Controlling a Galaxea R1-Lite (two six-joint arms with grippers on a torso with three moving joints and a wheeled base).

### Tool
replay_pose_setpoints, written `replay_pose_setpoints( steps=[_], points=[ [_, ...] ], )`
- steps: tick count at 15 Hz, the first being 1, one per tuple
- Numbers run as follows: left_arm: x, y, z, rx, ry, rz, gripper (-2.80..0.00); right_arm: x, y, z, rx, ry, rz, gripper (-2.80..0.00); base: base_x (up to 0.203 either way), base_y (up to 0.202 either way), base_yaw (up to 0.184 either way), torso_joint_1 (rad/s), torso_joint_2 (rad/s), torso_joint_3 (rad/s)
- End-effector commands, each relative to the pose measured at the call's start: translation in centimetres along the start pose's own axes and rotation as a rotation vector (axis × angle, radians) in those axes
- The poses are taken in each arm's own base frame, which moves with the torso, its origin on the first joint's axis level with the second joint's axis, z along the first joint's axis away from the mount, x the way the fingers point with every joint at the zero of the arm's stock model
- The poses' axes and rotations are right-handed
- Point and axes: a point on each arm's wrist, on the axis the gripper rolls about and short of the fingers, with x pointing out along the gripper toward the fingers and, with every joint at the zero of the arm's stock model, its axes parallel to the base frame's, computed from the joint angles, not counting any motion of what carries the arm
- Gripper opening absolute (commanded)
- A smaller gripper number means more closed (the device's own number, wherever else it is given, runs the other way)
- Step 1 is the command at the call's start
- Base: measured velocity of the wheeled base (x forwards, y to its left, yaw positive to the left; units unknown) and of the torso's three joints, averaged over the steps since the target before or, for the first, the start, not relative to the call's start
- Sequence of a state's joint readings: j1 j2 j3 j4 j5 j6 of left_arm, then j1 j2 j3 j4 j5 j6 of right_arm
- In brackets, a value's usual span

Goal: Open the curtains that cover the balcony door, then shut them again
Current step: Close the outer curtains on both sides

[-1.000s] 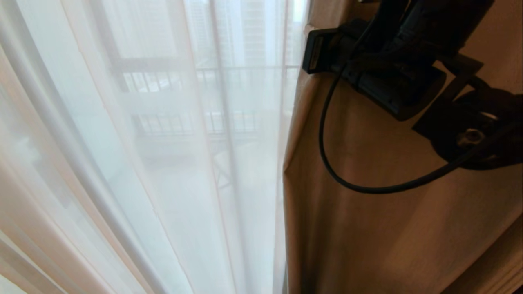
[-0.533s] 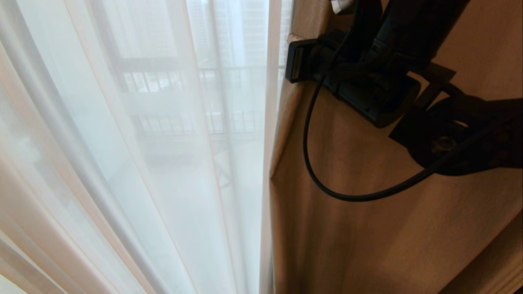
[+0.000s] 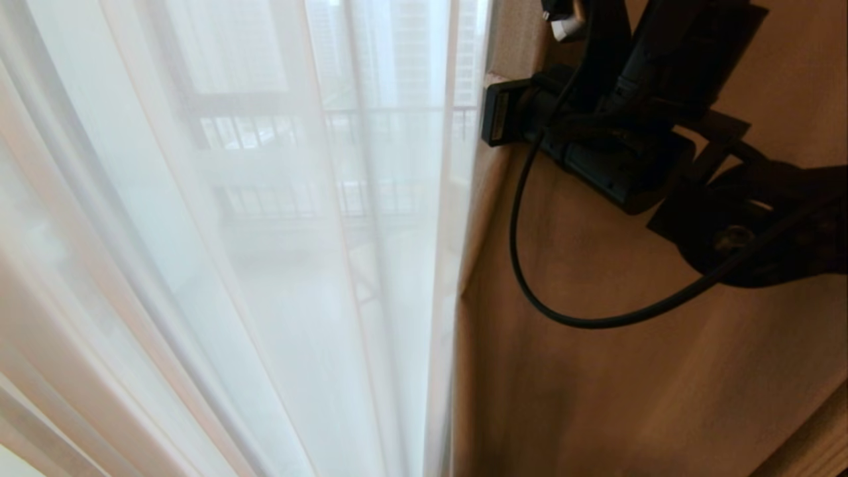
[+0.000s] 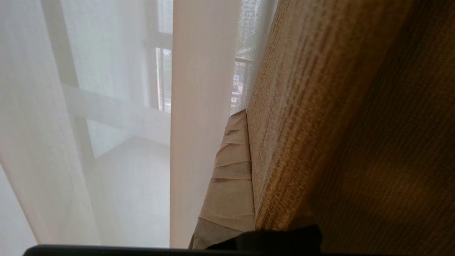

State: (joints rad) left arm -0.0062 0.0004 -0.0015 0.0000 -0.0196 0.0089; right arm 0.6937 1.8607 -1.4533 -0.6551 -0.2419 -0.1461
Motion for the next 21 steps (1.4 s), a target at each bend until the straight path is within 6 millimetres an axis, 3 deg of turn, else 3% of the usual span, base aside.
replay_pose_setpoints(
  steps=[1, 6, 10, 13, 20, 21],
  points=[
    [0.0, 0.0, 0.0, 0.000, -0.001, 0.000, -2.80, -1.6, -1.8, 2.1, 0.004, -0.044, -0.038, -2.80, 0.000, 0.000, 0.000, 0.000, 0.00, 0.000],
    [0.0, 0.0, 0.0, 0.000, 0.000, 0.000, -2.80, -5.0, -6.4, 3.5, -0.019, -0.045, -0.148, -2.80, 0.000, 0.000, 0.000, 0.000, 0.00, 0.000],
    [0.0, 0.0, 0.0, 0.000, -0.002, 0.000, -2.80, -7.6, -9.5, 3.3, -0.025, -0.022, -0.239, -2.80, 0.000, 0.000, 0.000, 0.000, 0.00, 0.000],
    [0.0, 0.0, 0.0, 0.000, 0.000, 0.000, -2.80, -9.0, -10.0, 3.2, -0.008, -0.015, -0.257, -2.80, 0.000, 0.000, 0.000, 0.000, 0.00, 0.000],
    [0.0, 0.0, 0.0, 0.000, 0.000, 0.000, -2.80, -9.7, -10.0, 3.6, -0.006, -0.023, -0.253, -2.80, 0.000, 0.000, 0.000, 0.000, 0.00, 0.000],
    [0.0, 0.0, 0.0, 0.000, -0.001, 0.000, -2.80, -9.9, -9.9, 3.5, -0.007, -0.018, -0.249, 0.00, 0.000, 0.000, 0.000, 0.000, 0.00, 0.000]
  ],
)
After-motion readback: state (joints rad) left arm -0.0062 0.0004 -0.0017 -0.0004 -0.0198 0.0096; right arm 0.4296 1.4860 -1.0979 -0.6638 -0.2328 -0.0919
